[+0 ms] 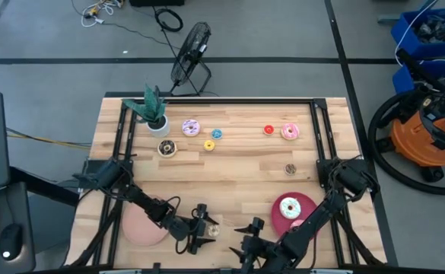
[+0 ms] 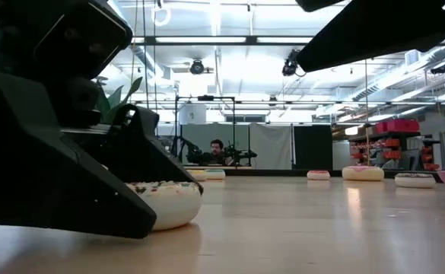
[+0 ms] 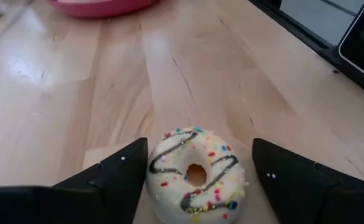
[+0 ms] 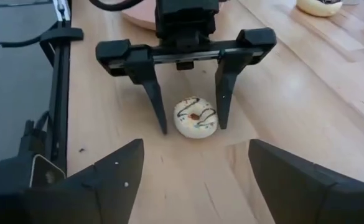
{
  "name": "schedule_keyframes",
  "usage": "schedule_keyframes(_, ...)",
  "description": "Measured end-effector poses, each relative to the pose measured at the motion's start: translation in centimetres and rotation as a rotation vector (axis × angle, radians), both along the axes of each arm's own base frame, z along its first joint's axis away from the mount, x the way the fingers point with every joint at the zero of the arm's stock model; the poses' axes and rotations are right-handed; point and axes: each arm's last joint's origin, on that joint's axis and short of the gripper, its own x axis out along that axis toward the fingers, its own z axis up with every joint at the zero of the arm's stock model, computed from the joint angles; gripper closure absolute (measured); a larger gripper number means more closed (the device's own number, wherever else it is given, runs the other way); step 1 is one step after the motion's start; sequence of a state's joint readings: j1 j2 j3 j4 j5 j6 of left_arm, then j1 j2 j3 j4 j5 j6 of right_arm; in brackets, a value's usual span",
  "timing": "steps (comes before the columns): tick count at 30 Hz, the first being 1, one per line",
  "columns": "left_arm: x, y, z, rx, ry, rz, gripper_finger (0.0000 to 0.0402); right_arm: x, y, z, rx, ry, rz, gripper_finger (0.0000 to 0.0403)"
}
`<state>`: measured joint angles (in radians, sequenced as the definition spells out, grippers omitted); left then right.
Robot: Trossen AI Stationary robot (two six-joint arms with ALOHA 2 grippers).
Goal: Pick & Place donuts
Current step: Put the small white donut on the light pink plate
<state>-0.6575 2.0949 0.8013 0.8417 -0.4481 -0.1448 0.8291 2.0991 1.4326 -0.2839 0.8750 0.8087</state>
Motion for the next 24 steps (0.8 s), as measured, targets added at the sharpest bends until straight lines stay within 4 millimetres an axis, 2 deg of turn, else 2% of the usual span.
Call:
schedule_keyframes(8,-0.3,0.0,0.3,0.043,0.045,-0.009,0.0173,-0.1,0.1,0.0,0.013,-0.013,-0.012,0.0108)
schedule_keyframes(12,-1.5,0.0,2.3,0.136,0.112,-0.005,0.019,-0.1,0.0,0.1,-0.005,-0.03,-0.031,0.0108)
schedule_keyframes(15,-3.2,0.0,5.2,0.165,0.158,0.031,0.0196,-0.1,0.0,0.1,-0.007,-0.032,-0.032,0.0108)
schedule_keyframes(19,-6.5,0.2,8.9,0.109,0.245,0.053,0.0197,-0.1,0.0,0.1,-0.014,-0.033,-0.031,0.0108)
schedule_keyframes(21,-8.5,0.2,10.1,0.075,0.299,0.067,0.0197,-0.1,0.0,0.1,-0.028,-0.037,-0.033,0.0108)
schedule_keyframes(24,-11.7,0.3,10.9,0.046,0.414,0.089,0.0198,0.3,-0.4,0.1,-0.037,-0.041,-0.046,0.0108)
